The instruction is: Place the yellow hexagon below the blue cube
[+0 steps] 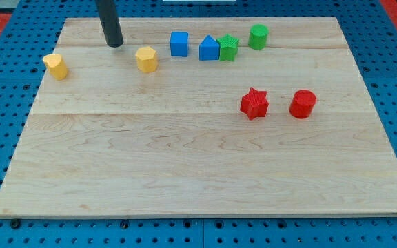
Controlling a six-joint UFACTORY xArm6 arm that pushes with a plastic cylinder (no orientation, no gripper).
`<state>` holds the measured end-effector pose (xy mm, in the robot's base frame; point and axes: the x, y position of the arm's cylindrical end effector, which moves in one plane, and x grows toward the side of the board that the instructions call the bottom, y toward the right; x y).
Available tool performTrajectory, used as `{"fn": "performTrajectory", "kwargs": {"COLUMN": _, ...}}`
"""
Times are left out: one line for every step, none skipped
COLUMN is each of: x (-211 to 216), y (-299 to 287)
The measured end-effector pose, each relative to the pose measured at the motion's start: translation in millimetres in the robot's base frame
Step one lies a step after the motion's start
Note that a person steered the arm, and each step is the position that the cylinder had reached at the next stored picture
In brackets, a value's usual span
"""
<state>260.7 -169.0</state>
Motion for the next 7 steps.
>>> {"fn": "performTrajectory", "kwargs": {"x": -8.8, "y": -15.2}}
{"fn": "performTrajectory", "kwargs": {"x": -9.9, "y": 0.6}}
{"fn": "performTrajectory", "kwargs": {"x": 30.1, "y": 40.1}}
{"fn": "performTrajectory", "kwargs": {"x": 67.5, "y": 81.3}}
{"fn": "performTrajectory", "kwargs": {"x": 57.8, "y": 69.8}}
{"fn": "performTrajectory", "kwargs": {"x": 68.2, "y": 108.2}}
{"fn": "performTrajectory", "kwargs": {"x": 64.4, "y": 112.5}}
